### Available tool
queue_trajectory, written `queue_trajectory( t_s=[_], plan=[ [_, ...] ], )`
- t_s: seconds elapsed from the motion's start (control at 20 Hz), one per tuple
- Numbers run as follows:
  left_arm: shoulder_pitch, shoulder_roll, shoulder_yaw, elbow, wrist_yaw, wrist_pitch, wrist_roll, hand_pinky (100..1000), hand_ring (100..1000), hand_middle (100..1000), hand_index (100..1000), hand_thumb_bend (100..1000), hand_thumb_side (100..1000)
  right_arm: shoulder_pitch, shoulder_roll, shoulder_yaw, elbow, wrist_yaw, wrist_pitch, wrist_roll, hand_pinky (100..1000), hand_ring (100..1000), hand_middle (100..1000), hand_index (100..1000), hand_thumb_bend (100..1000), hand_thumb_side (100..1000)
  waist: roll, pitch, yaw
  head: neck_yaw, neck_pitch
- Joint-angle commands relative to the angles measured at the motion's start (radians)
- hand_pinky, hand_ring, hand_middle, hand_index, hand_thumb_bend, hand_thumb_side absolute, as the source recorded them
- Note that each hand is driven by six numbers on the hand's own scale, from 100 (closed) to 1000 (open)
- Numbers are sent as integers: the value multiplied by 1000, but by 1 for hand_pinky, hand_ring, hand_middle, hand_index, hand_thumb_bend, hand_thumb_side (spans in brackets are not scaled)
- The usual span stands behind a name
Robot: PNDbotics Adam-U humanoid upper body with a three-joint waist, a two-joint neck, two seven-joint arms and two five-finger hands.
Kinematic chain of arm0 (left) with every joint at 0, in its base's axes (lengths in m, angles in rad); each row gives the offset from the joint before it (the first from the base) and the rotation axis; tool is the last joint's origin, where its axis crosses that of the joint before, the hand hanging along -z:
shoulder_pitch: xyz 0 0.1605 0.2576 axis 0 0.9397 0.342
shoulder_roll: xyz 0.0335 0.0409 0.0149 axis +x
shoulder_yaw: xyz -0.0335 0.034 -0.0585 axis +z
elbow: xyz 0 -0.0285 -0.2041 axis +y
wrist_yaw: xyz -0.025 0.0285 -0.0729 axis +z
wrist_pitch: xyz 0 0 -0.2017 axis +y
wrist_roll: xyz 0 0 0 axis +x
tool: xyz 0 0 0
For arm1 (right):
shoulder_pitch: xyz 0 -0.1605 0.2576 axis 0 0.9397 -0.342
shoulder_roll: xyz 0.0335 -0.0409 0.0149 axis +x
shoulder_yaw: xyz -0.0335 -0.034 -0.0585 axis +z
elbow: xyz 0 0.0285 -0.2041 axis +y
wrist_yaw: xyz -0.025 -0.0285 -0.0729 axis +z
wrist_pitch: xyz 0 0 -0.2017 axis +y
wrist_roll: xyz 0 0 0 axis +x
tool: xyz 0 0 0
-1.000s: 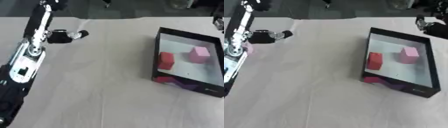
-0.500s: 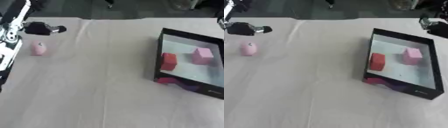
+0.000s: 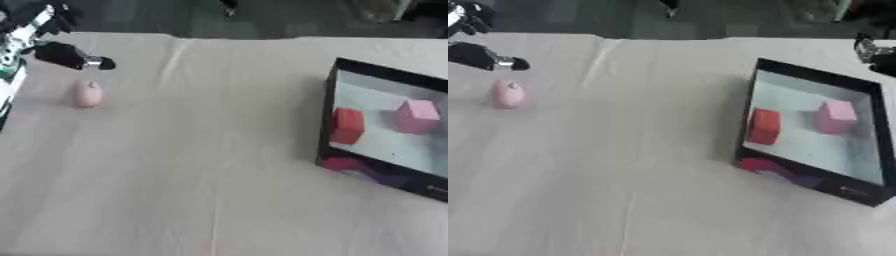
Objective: Pick up the objects with one hand, pass them to the other hand, and then place them into the box on the other side of the table.
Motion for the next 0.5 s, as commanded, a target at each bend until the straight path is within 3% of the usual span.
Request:
queue_trajectory(
  t_s=[0.05,0.5],
  plan=[
    [-24,56,19,30,-31,-1,-49,772,741,703,827,894,387,-11,-45,-10,-13,1,0,-6,1000,1000,821,1000,100,384,14,-31,-1,28,-1],
    [-34,61,24,135,-92,-7,-115,772,753,718,808,913,384,-11,-44,-8,-9,0,-2,-6,1000,1000,816,1000,100,380,12,-28,-2,68,-1]
  ],
)
